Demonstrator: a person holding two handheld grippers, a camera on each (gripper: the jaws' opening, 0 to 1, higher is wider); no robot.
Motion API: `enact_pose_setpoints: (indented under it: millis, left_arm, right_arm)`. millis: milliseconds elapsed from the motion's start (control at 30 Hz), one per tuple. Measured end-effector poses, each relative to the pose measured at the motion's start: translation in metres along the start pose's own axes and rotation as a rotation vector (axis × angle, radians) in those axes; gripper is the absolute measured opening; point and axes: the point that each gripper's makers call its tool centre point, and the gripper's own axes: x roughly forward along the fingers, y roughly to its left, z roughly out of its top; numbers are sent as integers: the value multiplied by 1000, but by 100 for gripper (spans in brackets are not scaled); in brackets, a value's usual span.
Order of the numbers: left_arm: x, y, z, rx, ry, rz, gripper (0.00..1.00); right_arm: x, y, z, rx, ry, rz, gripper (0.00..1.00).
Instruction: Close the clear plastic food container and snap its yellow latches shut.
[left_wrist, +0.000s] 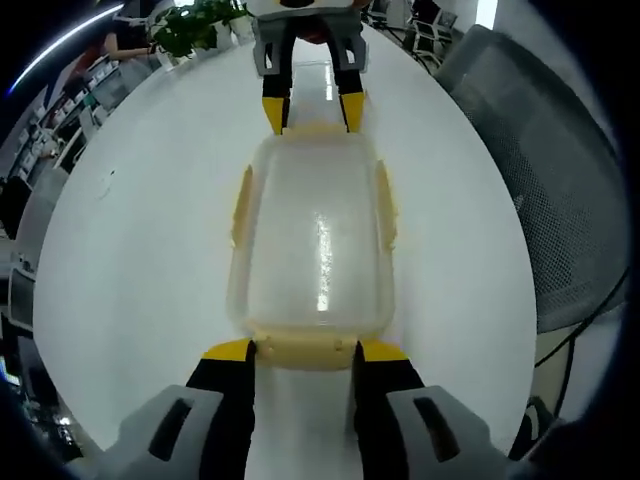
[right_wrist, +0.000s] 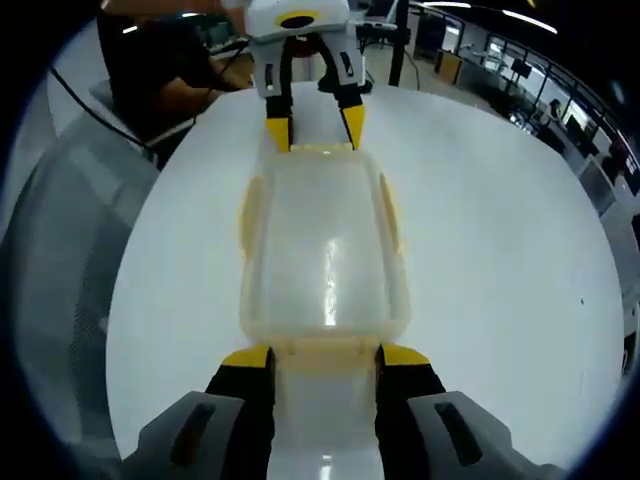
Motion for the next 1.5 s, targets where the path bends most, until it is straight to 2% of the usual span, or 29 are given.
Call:
enact_pose_setpoints:
  millis: [167,367,500,800,1100,1500]
  left_arm:
    - [-1,-7,5,-4,29,-3,37]
    - [-10,-4,12,-10,5,17,37]
    - [-13,-5,11,-18,1,24,37]
    - [-30,-2,23,-24,-36,69,37]
    - [-41,-3,40,-39,-71,89,37]
    - [-54,-1,67,-27,-102,91,37]
  right_arm:
    - [-2,3,-2,-22,26,11,37]
    - [-13,1,-3,-24,11,-9,37]
    - [-21,2,3,-37,-9,-19,38]
    - [-44,-1,10,-74,-19,-48,38]
    - [-67,-1,10,-115,-5,-66,38]
    - [-89,-2,-1,-130,14,-74,38]
